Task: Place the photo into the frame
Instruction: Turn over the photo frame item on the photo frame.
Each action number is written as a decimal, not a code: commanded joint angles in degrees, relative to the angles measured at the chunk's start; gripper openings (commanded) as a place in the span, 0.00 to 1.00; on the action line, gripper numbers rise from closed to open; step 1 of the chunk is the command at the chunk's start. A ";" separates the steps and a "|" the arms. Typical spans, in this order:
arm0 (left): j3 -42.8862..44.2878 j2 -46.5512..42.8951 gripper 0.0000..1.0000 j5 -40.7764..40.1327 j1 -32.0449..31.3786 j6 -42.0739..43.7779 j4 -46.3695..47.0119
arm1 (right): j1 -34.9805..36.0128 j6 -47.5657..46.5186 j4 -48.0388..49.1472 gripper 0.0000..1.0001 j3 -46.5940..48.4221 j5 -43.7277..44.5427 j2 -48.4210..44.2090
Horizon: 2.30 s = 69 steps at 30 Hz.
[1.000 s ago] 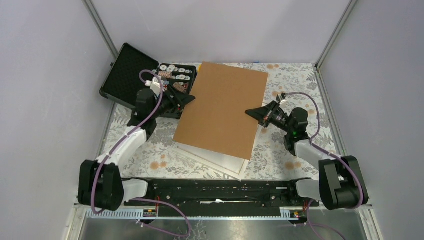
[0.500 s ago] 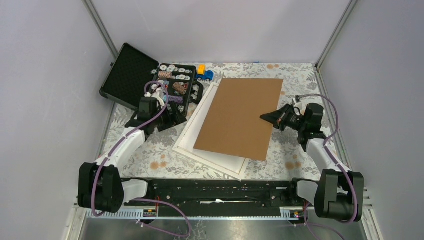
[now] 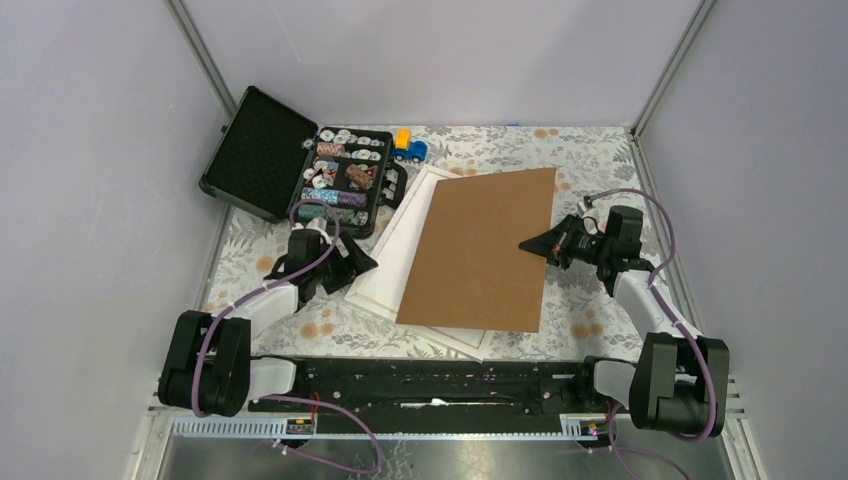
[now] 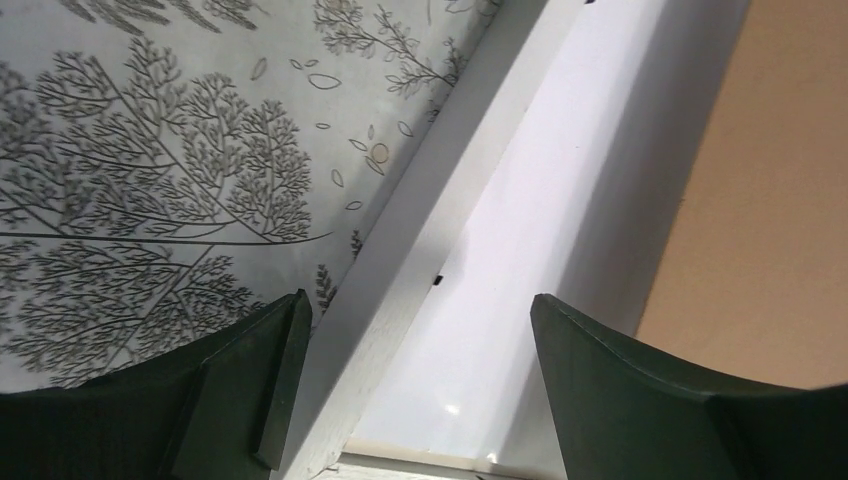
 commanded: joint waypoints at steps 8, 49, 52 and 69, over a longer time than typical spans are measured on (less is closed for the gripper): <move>-10.36 -3.16 0.85 10.46 -2.42 -12.37 16.65 | -0.15 -1.57 4.77 0.00 2.70 -0.93 4.80; -12.68 -8.74 0.82 9.34 -2.86 -12.90 12.86 | 11.14 5.13 29.30 0.00 2.96 12.13 18.29; -11.77 -9.27 0.82 9.97 -2.87 -12.70 11.47 | 12.80 5.80 30.26 0.00 2.80 12.99 19.67; -11.34 -12.02 0.82 9.07 -2.90 -10.68 9.11 | 16.19 -10.38 8.46 0.38 7.55 19.02 22.57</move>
